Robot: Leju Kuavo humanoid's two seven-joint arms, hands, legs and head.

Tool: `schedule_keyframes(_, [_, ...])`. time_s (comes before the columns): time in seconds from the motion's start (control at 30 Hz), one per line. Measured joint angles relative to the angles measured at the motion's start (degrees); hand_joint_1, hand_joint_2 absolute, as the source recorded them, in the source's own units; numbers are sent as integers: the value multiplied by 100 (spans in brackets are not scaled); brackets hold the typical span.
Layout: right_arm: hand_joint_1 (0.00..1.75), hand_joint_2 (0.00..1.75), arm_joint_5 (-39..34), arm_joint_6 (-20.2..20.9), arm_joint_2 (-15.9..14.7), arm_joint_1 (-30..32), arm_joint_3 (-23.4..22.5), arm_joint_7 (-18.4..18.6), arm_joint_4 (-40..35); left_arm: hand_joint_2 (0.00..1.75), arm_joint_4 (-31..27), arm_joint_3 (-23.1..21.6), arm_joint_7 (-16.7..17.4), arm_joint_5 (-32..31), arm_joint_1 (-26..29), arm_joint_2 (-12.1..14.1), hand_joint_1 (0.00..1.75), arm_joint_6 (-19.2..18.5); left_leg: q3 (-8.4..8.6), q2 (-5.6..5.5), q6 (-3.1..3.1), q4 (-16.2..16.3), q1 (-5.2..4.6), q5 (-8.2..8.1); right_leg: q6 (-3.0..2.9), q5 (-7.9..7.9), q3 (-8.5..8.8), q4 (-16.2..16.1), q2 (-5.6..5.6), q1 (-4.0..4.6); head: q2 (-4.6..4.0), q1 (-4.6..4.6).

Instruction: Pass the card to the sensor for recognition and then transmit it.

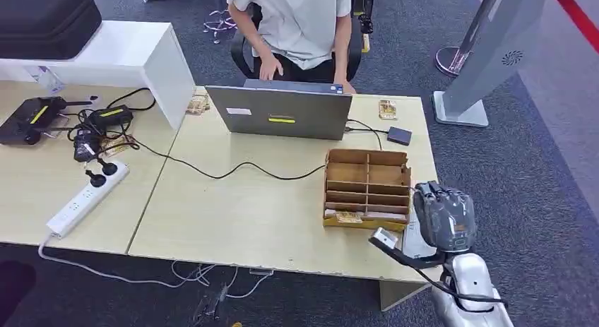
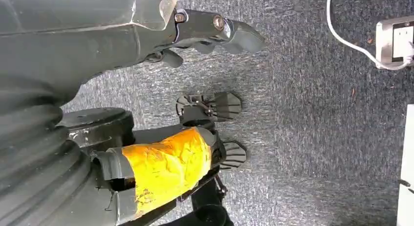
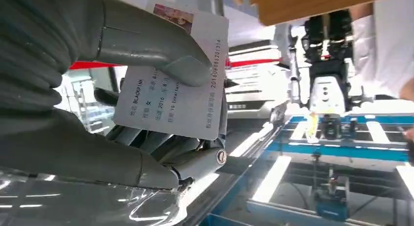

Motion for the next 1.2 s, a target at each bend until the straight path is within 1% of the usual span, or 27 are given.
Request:
schedule_keyframes(0.07, [175,175,-55,0,-15,71,-192,-28,-68,175,0,26,7,0,0,0,0,2,-1,-2,0,0,0,0,0,0,0,0,-2,0,0,0])
schedule_keyframes(0.3, [175,175,-319,-2,-33,417,-914,-389,-284,175,0,92,33,33,2,0,0,55,-1,-1,0,0,0,-1,0,0,0,0,-1,0,0,0])
schedule_keyframes(0.47, [175,175,-306,-2,-18,671,-1163,-599,-376,175,0,148,33,39,-1,0,0,83,0,0,0,-1,0,-1,0,0,0,-1,0,1,0,0])
schedule_keyframes(0.63, [175,175,-50,-2,129,983,-1222,-697,-444,175,0,184,33,31,-3,-2,0,120,0,-1,0,-4,0,-1,0,-1,0,0,0,2,0,0])
schedule_keyframes(0.77, [175,175,-13,-2,223,1090,-1220,-728,-444,175,0,184,33,17,-1,-11,0,120,0,0,0,-6,1,-1,0,-1,0,0,0,1,0,0])
schedule_keyframes(1.03, [175,175,133,-2,372,1074,-1126,-590,-201,175,0,184,31,-20,-4,-33,0,120,-1,1,0,-6,0,-1,0,-1,1,0,0,0,0,0])
schedule_keyframes(1.2, [175,175,308,-2,441,957,-1049,-514,192,175,0,184,29,-37,-4,-37,0,112,0,2,0,-6,0,-1,0,-1,0,0,1,0,0,0])
